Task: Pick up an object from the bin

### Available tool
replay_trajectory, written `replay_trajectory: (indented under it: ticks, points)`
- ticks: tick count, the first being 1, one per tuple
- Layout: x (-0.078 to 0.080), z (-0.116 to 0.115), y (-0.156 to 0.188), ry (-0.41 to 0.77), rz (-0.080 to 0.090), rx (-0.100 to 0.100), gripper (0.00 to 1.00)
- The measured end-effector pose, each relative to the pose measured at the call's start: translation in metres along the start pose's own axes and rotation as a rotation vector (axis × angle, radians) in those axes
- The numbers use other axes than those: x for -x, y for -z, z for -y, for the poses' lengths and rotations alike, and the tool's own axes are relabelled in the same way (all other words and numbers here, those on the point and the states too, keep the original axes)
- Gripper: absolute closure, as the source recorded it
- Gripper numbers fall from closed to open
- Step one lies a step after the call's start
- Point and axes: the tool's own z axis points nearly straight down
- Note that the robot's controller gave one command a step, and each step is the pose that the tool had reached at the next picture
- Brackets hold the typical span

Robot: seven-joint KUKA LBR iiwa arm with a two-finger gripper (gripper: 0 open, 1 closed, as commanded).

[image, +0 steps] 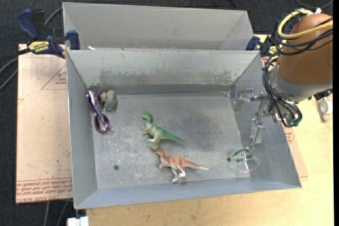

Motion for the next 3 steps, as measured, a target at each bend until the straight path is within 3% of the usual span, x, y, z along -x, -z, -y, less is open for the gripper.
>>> replay_trajectory:
  ticks: [1, 2, 3]
  points:
    - [0.0, 0.0, 0.003, 0.001, 0.003, 0.0, 0.0]
    - [0.032, -0.046, -0.071, 0.095, -0.003, 0.003, 0.0]
    - [-0.013, -0.106, -0.092, 0.12, 0.0, 0.004, 0.0]
